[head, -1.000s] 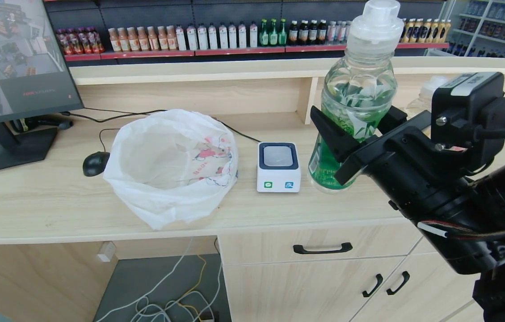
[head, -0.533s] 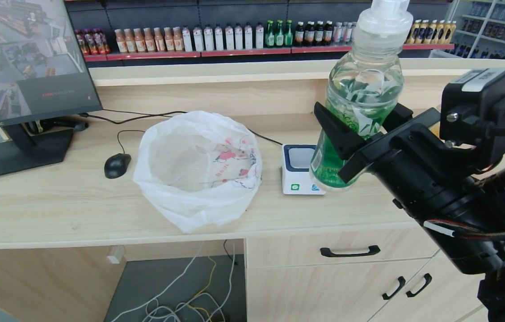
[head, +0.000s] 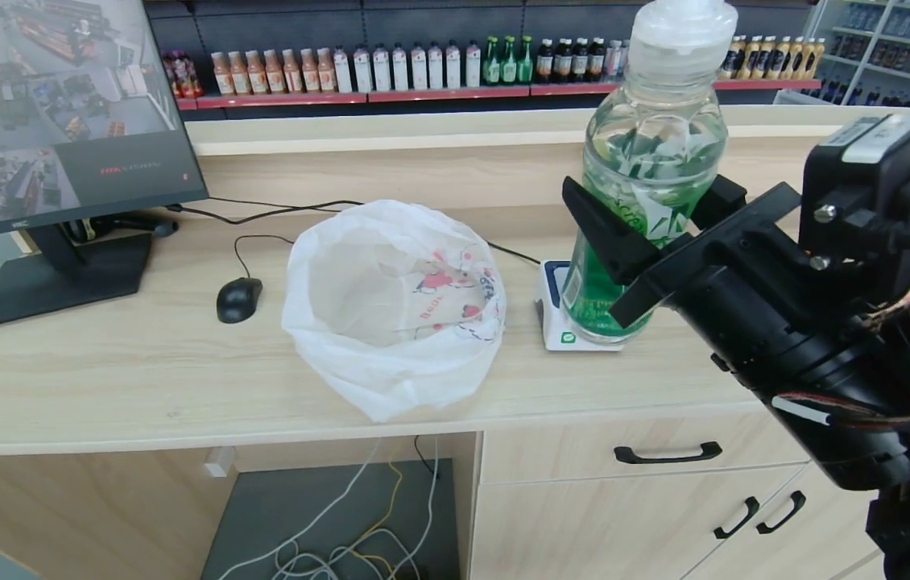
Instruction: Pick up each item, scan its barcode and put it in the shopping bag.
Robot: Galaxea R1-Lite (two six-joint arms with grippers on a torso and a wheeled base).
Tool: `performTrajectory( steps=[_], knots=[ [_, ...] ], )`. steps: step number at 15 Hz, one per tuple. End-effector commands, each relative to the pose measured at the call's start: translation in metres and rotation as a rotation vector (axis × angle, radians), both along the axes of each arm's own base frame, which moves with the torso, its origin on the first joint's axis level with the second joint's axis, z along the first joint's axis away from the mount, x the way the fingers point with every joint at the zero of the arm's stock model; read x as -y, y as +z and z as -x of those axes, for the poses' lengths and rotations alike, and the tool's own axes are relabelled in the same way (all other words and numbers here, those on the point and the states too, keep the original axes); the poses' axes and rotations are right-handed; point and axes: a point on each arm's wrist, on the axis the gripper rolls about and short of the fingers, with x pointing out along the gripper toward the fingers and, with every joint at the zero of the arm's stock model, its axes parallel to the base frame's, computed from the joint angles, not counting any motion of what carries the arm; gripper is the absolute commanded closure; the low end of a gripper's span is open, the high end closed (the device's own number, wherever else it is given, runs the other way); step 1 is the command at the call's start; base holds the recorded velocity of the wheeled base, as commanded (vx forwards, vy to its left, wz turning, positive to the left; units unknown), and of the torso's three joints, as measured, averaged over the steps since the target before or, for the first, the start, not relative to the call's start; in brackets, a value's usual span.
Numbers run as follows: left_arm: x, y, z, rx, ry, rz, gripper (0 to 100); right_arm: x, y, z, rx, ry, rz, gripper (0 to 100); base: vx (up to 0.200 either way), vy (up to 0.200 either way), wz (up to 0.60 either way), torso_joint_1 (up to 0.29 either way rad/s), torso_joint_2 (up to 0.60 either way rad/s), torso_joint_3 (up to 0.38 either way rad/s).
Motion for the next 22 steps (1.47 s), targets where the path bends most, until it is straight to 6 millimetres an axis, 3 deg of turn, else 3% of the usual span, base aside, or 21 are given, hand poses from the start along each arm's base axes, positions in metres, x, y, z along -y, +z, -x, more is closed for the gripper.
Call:
performTrajectory(
  steps=[1,3,8,11,16,18,22],
  knots=[
    [0.0,0.0,0.0,-0.001,0.0,0.0,0,0.006,0.0,-0.006,0.041,-0.02,0.045,100,0.0,0.0,0.0,0.0,0.0,0.0],
    [0.0,0.0,0.0,0.001,0.0,0.0,0,0.03,-0.001,-0.025,0.165,-0.077,0.204,100,0.0,0.0,0.0,0.0,0.0,0.0],
    [0.0,0.0,0.0,0.001,0.0,0.0,0,0.062,-0.004,-0.052,0.323,-0.166,0.416,100,0.0,0.0,0.0,0.0,0.0,0.0],
    [0.0,0.0,0.0,0.001,0.0,0.0,0,0.052,-0.004,-0.074,0.431,-0.13,0.494,100,0.0,0.0,0.0,0.0,0.0,0.0],
    [0.0,0.0,0.0,0.001,0.0,0.0,0,0.032,-0.033,-0.102,0.515,0.017,0.614,100,0.0,0.0,0.0,0.0,0.0,0.0],
    [0.0,0.0,0.0,0.001,0.0,0.0,0,0.032,-0.03,-0.104,0.538,0.041,0.611,100,0.0,0.0,0.0,0.0,0.0,0.0],
    [0.0,0.0,0.0,-0.001,0.0,0.0,0,0.043,-0.045,-0.125,0.53,0.12,0.651,100,0.0,0.0,0.0,0.0,0.0,0.0]
  ],
)
